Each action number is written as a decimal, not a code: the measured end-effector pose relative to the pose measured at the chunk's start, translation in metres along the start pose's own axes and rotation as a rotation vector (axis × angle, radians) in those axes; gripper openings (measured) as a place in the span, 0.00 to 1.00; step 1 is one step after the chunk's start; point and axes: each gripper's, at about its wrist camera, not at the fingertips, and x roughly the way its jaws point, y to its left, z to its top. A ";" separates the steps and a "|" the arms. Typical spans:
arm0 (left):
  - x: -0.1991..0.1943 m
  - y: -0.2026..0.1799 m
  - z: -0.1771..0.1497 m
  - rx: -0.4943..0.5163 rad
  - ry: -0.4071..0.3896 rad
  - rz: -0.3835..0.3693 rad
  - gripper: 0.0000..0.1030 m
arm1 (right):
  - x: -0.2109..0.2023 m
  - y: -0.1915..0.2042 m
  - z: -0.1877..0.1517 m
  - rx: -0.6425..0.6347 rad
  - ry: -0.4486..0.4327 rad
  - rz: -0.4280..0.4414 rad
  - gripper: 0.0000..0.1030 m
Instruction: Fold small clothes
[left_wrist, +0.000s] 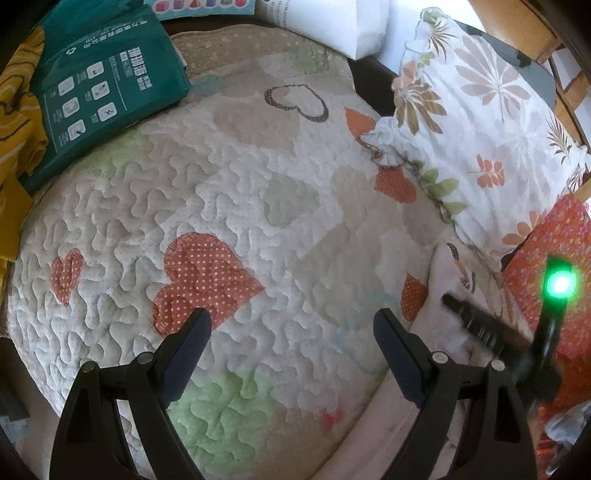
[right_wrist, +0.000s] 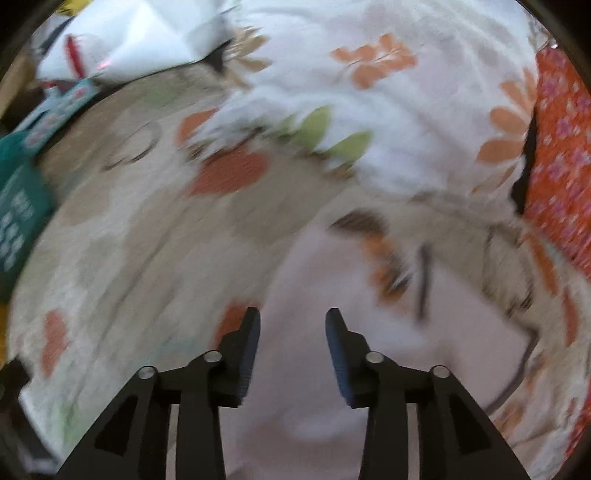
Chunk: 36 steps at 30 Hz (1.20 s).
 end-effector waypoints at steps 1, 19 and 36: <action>0.000 0.001 0.000 -0.004 0.004 -0.005 0.86 | 0.002 0.009 -0.008 -0.015 0.018 -0.023 0.49; -0.040 0.062 0.018 -0.138 -0.110 0.016 0.86 | 0.013 0.138 -0.008 -0.099 -0.025 0.127 0.01; -0.023 -0.008 -0.004 0.010 -0.031 -0.156 0.86 | -0.105 -0.060 -0.114 0.219 -0.137 -0.075 0.45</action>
